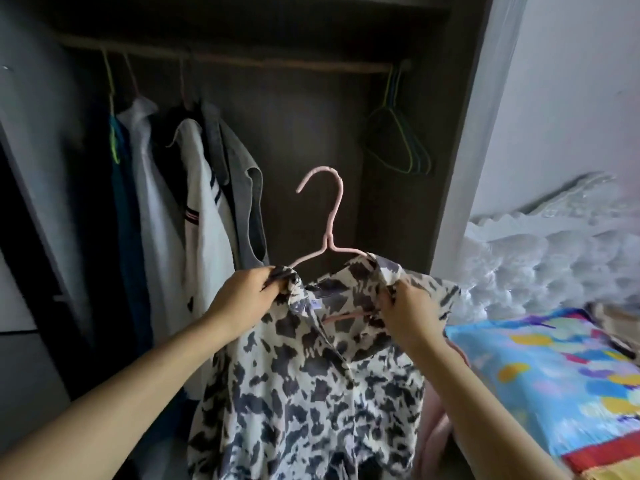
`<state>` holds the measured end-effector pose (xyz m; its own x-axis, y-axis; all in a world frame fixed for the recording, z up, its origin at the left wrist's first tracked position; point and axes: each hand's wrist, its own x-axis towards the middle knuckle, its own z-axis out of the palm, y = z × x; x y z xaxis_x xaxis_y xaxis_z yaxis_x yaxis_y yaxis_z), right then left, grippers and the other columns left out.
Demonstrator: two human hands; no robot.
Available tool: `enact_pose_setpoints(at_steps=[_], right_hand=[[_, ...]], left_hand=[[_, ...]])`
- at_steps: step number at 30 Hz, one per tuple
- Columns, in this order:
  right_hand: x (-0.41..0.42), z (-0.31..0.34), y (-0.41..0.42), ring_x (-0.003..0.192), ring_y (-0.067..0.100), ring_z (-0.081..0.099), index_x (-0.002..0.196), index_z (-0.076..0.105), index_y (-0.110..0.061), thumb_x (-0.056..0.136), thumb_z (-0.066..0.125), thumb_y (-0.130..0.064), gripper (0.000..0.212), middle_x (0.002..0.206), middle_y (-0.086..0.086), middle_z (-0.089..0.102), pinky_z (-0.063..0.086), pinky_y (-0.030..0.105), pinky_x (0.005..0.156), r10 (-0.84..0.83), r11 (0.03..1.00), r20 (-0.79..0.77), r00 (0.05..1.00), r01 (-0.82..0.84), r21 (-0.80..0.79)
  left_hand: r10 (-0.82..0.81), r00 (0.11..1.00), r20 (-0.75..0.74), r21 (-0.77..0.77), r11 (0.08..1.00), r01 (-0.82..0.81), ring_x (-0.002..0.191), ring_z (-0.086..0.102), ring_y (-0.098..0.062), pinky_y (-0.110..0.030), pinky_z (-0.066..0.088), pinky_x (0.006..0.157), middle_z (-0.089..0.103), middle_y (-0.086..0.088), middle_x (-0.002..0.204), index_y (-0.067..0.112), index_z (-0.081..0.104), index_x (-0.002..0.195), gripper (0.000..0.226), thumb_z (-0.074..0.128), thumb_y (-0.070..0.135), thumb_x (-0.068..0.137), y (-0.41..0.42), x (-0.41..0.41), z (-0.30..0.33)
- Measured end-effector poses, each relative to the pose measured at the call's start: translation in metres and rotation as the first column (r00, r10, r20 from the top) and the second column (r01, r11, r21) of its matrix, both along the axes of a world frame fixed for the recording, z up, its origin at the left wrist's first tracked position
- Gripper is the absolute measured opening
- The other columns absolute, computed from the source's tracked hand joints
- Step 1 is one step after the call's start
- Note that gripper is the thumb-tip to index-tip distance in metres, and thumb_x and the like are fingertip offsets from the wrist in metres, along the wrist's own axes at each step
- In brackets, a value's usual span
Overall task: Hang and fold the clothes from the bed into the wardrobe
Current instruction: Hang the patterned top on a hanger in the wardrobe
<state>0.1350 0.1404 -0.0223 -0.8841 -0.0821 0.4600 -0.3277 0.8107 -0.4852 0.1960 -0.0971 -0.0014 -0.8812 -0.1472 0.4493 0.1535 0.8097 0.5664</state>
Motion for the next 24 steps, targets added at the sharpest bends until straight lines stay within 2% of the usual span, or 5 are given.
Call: enact_pose_setpoints(at_steps=[5, 9, 14, 18, 24], right_hand=[[0.023, -0.001, -0.04, 0.049, 0.012, 0.044, 0.068, 0.051, -0.01, 0.095, 0.048, -0.026, 0.032, 0.059, -0.001, 0.049, 0.032, 0.013, 0.042, 0.337, 0.909, 0.308, 0.89, -0.393, 0.14], [0.03, 0.02, -0.007, 0.08, 0.006, 0.063, 0.106, 0.063, -0.014, 0.094, 0.054, -0.032, 0.023, 0.095, -0.005, 0.066, 0.054, 0.025, 0.081, 0.503, 0.753, 0.504, 0.702, -0.642, 0.141], [0.015, 0.069, 0.05, 0.091, -0.006, 0.056, 0.126, 0.058, -0.023, 0.088, 0.062, -0.029, 0.039, 0.114, -0.005, 0.06, 0.044, 0.013, 0.082, 0.437, 0.898, -0.237, 0.868, -0.407, 0.165], [-0.025, 0.063, 0.07, 0.098, 0.022, 0.064, 0.129, 0.055, -0.022, 0.09, 0.059, -0.038, 0.042, 0.11, 0.003, 0.066, 0.044, 0.023, 0.077, 0.274, 0.917, 0.043, 0.961, -0.275, 0.288], [-0.009, 0.048, 0.072, 0.087, 0.007, 0.057, 0.128, 0.053, -0.022, 0.085, 0.058, -0.048, 0.051, 0.101, -0.009, 0.058, 0.046, 0.013, 0.075, 0.377, 0.923, -0.099, 0.921, -0.364, 0.124]], left_hand=[[0.025, 1.0, -0.004, -0.009, 1.0, -0.025, 0.07, 0.064, -0.022, -0.045, 0.052, 0.067, 0.07, -0.005, 0.076, 0.018, 0.069, 0.104, 0.018, 0.055, 0.021, 0.094, 0.001, 0.001, -0.016], [0.064, 0.995, -0.079, -0.013, 0.998, -0.065, 0.068, 0.064, -0.023, -0.039, 0.051, 0.063, 0.067, -0.003, 0.072, 0.013, 0.069, 0.098, 0.012, 0.059, 0.014, 0.092, -0.012, 0.003, -0.018], [0.003, 0.986, -0.165, 0.084, 0.996, 0.011, 0.068, 0.06, 0.006, -0.009, 0.044, 0.061, 0.064, 0.017, 0.067, 0.032, 0.058, 0.079, 0.026, 0.058, 0.009, 0.091, -0.027, 0.007, 0.002], [-0.005, 0.974, -0.228, 0.028, 1.0, 0.012, 0.068, 0.061, -0.017, -0.032, 0.045, 0.065, 0.06, 0.005, 0.068, 0.008, 0.066, 0.091, 0.009, 0.058, 0.006, 0.09, -0.032, 0.002, 0.013], [-0.056, 0.974, -0.219, 0.006, 0.998, 0.059, 0.069, 0.061, 0.006, -0.008, 0.043, 0.063, 0.066, 0.02, 0.069, 0.037, 0.064, 0.075, 0.032, 0.061, 0.009, 0.089, -0.048, 0.002, 0.019]])
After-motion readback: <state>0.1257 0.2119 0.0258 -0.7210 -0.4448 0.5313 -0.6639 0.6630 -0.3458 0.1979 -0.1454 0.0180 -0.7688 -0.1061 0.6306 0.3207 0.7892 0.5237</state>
